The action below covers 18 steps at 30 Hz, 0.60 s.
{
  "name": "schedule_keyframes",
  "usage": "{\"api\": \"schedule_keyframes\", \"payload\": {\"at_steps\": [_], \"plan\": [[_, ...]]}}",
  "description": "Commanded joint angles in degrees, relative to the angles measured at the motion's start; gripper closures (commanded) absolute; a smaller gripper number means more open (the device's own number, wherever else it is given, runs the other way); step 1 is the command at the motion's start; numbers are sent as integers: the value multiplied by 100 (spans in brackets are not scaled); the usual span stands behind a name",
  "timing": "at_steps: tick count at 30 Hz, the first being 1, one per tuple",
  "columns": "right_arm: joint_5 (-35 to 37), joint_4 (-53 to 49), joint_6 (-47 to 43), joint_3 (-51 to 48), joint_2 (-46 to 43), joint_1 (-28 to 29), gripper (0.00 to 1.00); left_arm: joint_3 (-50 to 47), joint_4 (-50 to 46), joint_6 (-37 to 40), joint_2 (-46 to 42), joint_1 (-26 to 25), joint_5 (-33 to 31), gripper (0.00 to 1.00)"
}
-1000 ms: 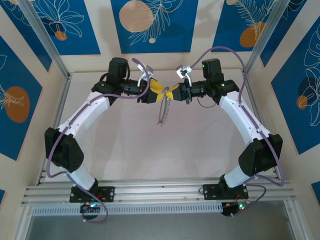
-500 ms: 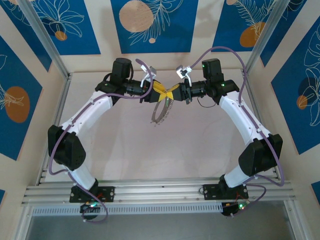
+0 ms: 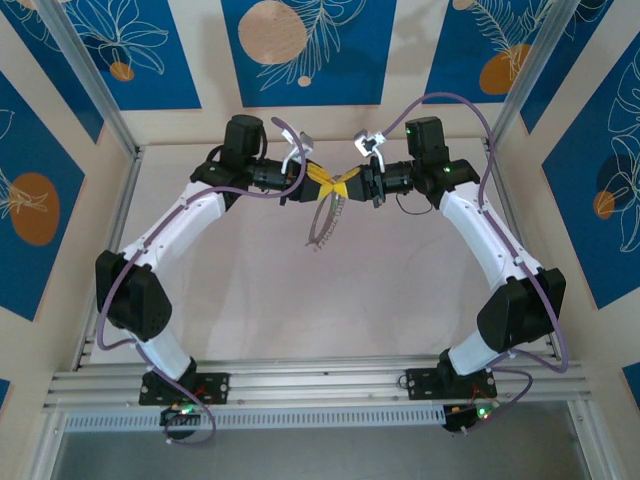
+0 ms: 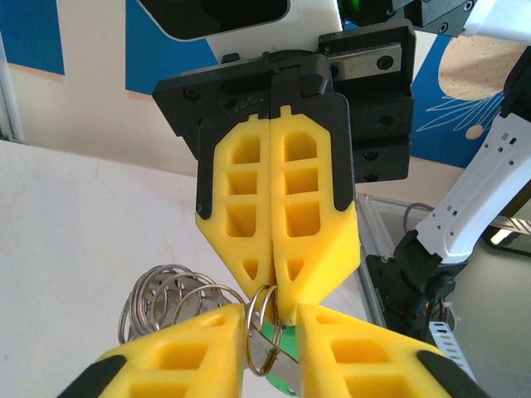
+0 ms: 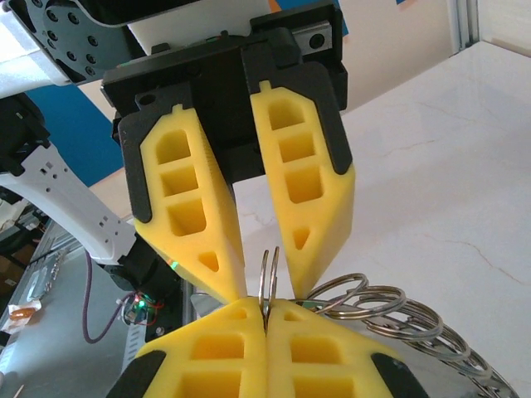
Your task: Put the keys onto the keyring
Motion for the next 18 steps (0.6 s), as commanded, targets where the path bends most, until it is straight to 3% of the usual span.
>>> {"api": "schedule_keyframes", "payload": {"at_steps": [1,14,18], "plan": [[-289,-25,-104,122,-19,-31,100,162,54,53,-30,-17,72,80],[-292,85,-28,82,-27,-52,100,180,163,-42,24,-15,283,99],[-303,234,75,24,-43,-54,100,-24,673,-362,9,-42,332,100]]}}
